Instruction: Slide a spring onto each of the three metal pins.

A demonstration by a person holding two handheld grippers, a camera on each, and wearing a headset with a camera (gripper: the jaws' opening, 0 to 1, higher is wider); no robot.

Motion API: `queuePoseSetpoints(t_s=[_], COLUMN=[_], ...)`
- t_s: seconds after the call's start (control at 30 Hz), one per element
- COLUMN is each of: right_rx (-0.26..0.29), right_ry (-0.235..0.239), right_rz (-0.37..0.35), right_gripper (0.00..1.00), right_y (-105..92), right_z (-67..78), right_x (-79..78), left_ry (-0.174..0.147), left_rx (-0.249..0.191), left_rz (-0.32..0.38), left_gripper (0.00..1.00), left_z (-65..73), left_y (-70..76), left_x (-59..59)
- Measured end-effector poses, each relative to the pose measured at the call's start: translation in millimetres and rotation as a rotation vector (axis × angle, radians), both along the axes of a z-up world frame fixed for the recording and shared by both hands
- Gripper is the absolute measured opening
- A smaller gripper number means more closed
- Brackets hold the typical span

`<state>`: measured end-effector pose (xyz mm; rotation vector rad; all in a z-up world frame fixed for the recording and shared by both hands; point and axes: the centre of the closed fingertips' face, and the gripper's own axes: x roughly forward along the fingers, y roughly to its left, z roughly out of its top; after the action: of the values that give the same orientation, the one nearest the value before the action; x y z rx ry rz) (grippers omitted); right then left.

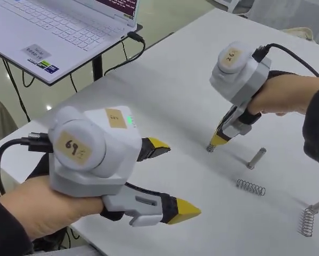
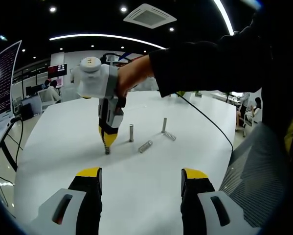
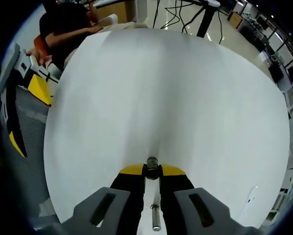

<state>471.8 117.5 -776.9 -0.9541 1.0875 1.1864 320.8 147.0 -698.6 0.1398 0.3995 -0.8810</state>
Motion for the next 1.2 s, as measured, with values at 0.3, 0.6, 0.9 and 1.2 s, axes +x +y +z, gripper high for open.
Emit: queuePoseSetpoints(t_s=[0.3, 0.6, 0.9, 1.2], right_rx=[0.005, 0.013, 0.028, 0.047], right_ry=[0.001, -0.014, -0.029, -0.050], right_rz=[0.007, 0.007, 0.008, 0.010], right_gripper=[0.09, 0.11, 0.17, 0.22], right_y=[-2.0, -1.7, -1.7, -3.8], right_z=[1.0, 2.2, 9.4, 19.9], right_x=[-1.8, -1.5, -2.1, -6.5], left_ry=[0.000, 0.003, 0.006, 0.008], left_rx=[0.000, 0.000, 0.001, 0.007], left_rz=[0.000, -0.001, -0.005, -0.007], left_gripper=[0.61, 0.61, 0.61, 0.61], left_z=[-0.3, -1.1, -2.1, -3.6], left_y=[0.3, 0.4, -0.4, -0.7], left_x=[0.0, -0.4, -1.3, -1.3])
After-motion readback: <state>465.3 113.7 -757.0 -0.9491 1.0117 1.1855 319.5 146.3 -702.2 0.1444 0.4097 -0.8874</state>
